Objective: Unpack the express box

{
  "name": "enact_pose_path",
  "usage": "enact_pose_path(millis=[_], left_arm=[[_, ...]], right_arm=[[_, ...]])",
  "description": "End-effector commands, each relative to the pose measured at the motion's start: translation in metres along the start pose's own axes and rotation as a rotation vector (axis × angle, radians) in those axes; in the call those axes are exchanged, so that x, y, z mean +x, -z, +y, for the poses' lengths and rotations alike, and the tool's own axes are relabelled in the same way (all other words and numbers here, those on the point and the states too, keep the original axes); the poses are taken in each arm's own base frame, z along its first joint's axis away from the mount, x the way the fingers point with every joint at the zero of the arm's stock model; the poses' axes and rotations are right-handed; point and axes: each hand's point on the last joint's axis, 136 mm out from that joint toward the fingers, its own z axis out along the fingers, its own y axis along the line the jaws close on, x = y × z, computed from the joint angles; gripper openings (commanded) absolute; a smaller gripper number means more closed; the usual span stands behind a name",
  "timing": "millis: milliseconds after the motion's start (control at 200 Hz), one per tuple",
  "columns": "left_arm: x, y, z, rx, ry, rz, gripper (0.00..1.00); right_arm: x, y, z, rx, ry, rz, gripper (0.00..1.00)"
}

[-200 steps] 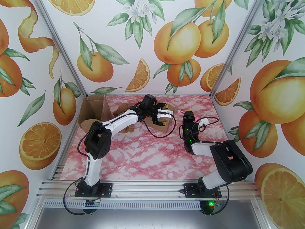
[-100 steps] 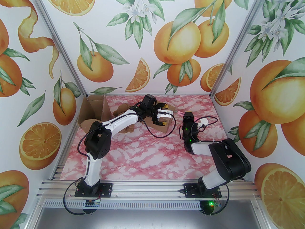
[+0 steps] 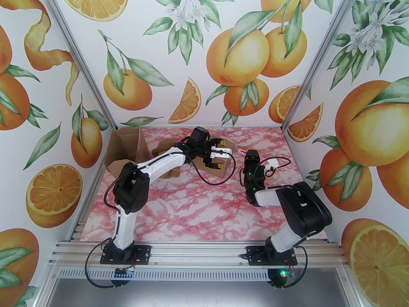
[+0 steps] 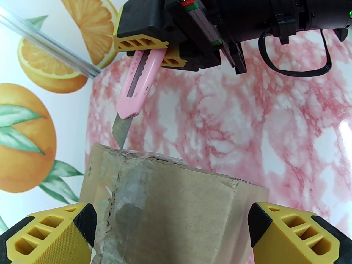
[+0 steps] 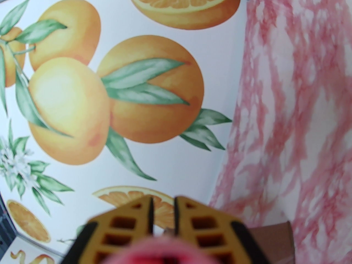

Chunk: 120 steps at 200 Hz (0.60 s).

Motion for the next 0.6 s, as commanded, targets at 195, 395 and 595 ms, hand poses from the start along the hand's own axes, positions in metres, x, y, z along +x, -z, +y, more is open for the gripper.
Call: enact_pose_path(millis=[195, 395, 595], left_arm=[[-0.001, -0.006, -0.002, -0.005, 0.02, -0.022, 0.95], [0.001, -0.007, 0.008, -0.039, 0.033, -0.02, 0.88], [-0.001, -0.005, 0.003, 0.009, 0.06, -0.066, 0.8]], right_arm=[[0.012, -0.002, 0.018, -0.059, -0.039, 0.035, 0.0], [0.009, 0.005, 0.022, -0.056, -0.043, 0.033, 0.0], [-0.005, 0.003, 0.029, -0.042, 0.005, 0.002, 0.0]])
